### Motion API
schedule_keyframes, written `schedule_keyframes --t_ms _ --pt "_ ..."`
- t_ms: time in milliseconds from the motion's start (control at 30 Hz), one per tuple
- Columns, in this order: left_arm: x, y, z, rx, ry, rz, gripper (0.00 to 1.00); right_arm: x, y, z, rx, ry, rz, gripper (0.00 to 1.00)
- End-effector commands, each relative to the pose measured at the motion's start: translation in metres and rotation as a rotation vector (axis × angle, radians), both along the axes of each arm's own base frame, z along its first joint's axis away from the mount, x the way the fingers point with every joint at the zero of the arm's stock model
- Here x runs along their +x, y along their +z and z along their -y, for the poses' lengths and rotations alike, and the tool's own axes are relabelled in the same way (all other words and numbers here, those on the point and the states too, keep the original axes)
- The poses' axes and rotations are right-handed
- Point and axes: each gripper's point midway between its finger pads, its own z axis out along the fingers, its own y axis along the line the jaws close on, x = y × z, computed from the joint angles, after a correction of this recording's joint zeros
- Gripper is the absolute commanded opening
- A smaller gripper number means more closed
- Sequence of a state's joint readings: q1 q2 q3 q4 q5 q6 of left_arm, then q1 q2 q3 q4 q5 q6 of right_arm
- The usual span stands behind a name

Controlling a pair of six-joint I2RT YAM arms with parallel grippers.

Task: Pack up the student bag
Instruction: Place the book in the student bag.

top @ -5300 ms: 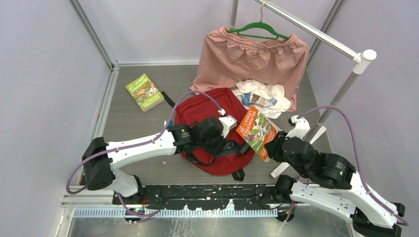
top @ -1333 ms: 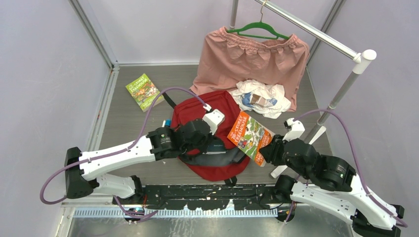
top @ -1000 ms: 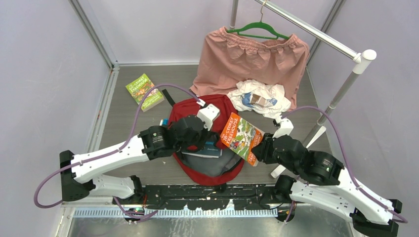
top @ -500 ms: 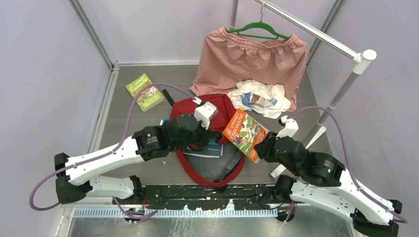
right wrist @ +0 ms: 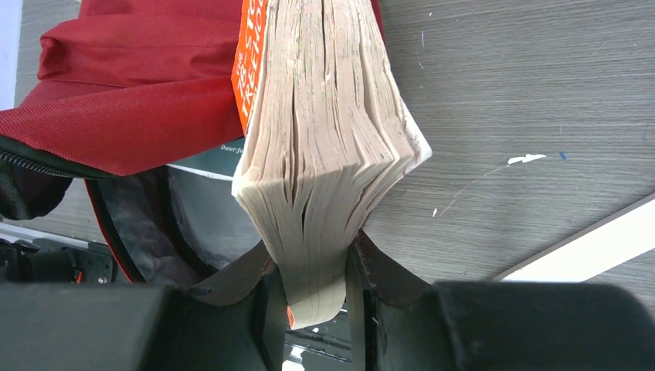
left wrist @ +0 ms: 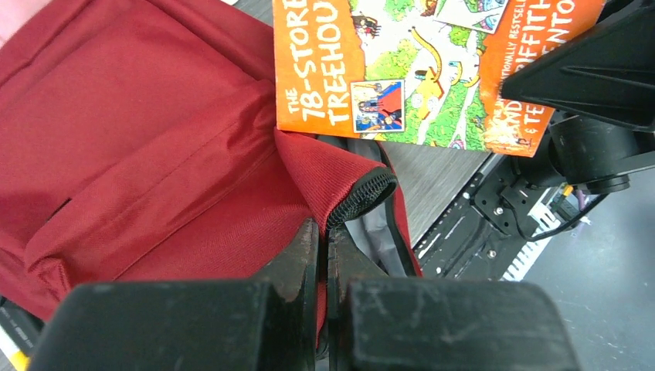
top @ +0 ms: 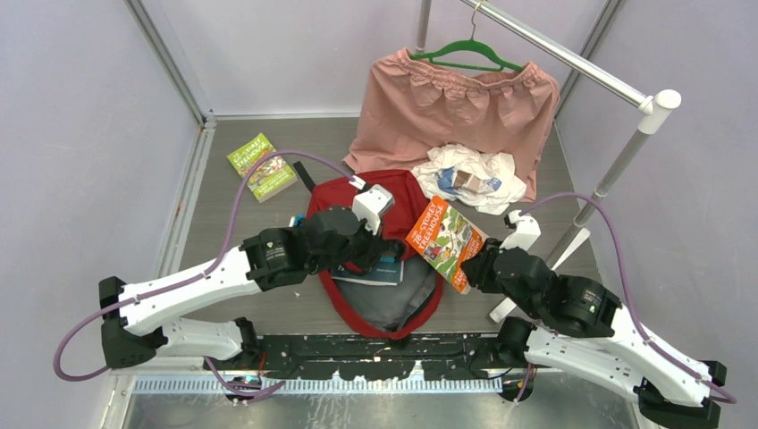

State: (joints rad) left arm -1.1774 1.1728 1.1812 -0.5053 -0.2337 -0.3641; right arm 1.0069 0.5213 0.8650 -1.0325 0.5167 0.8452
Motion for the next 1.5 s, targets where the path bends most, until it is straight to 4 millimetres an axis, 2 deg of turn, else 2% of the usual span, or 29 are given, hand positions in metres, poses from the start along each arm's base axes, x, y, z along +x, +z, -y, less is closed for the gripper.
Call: schedule_keyframes --t_ms 0,233,400,633,967,1167,1300,1467 --pt "-0.006 0.035 0.028 -0.191 -0.047 -0.014 0.00 0.013 0.018 -0.002 0.072 -0.062 0.073 0.01" --pt "-0.026 -0.009 0.068 -0.190 -0.120 -0.199 0.00 0.008 0.015 -0.003 0.101 -0.053 0.058 0.01" --pt "-0.022 -0.003 0.077 -0.181 -0.121 -0.180 0.00 0.001 0.015 0.009 0.120 -0.061 0.063 0.01" --pt "-0.007 0.000 0.056 -0.136 -0.043 -0.098 0.00 -0.001 0.012 0.017 0.127 -0.088 0.065 0.01" --pt "-0.001 0.012 0.024 -0.132 0.023 -0.039 0.00 0.005 0.014 0.000 0.132 -0.057 0.061 0.01" --pt "0.006 0.019 0.009 -0.116 0.056 -0.007 0.00 0.004 0.027 0.003 0.170 -0.058 0.086 0.01" --pt "0.019 0.020 0.001 -0.103 0.095 -0.002 0.00 -0.010 0.042 0.011 0.220 -0.010 0.095 0.01" --pt "0.049 0.031 -0.006 -0.127 0.139 -0.013 0.00 -0.049 0.072 -0.017 0.312 0.281 0.066 0.01"
